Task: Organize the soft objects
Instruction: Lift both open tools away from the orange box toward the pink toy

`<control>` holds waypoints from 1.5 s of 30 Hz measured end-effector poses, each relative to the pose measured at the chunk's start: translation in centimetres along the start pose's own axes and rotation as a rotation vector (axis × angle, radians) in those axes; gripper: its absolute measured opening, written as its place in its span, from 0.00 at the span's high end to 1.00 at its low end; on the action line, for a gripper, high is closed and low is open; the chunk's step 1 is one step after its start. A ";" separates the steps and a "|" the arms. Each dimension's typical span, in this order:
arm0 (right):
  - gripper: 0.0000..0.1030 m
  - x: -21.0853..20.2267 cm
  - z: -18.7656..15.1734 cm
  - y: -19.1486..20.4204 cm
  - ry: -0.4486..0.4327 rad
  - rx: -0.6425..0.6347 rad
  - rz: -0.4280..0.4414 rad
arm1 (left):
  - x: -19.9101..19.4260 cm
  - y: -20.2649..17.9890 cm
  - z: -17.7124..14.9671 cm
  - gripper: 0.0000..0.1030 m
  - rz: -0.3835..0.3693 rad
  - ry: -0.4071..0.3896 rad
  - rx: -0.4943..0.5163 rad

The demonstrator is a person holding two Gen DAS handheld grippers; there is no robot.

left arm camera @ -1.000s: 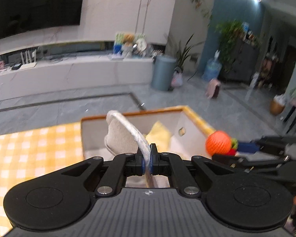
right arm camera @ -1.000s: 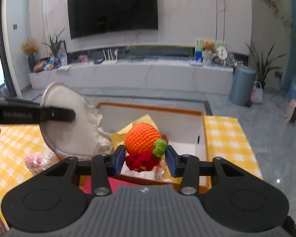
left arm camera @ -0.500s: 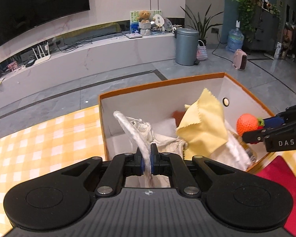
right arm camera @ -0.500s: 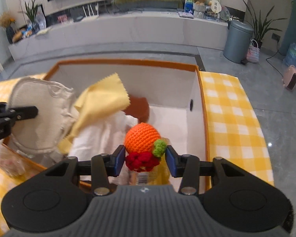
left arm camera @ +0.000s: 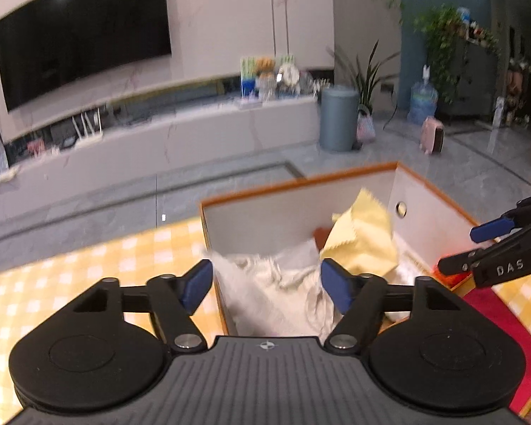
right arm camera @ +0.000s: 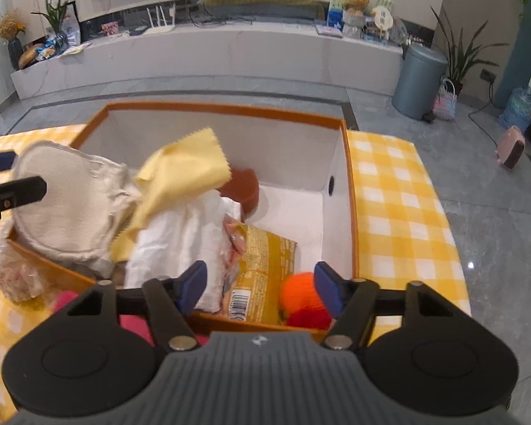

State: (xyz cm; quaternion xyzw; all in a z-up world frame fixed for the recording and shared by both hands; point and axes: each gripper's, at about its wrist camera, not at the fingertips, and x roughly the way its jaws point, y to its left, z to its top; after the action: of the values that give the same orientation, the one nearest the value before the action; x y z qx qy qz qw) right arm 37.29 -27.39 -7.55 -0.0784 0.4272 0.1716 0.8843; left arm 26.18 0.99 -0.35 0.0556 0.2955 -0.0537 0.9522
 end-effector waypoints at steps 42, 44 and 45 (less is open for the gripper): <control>0.17 -11.8 -21.3 15.9 -0.285 0.013 0.068 | -13.8 2.7 -15.8 0.17 0.027 0.075 -0.306; 0.13 -11.1 -21.8 16.2 -0.261 0.002 0.063 | -13.4 3.2 -16.3 0.17 0.031 0.087 -0.316; 0.13 -10.6 -21.9 16.2 -0.242 0.002 0.061 | -13.3 3.4 -16.5 0.17 0.032 0.100 -0.322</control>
State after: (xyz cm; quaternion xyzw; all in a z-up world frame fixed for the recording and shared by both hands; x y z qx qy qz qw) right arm 9.23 -21.07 -12.73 -0.0430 0.3196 0.2061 0.9239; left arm 6.53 7.58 -6.08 -0.0906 0.3462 0.0122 0.9337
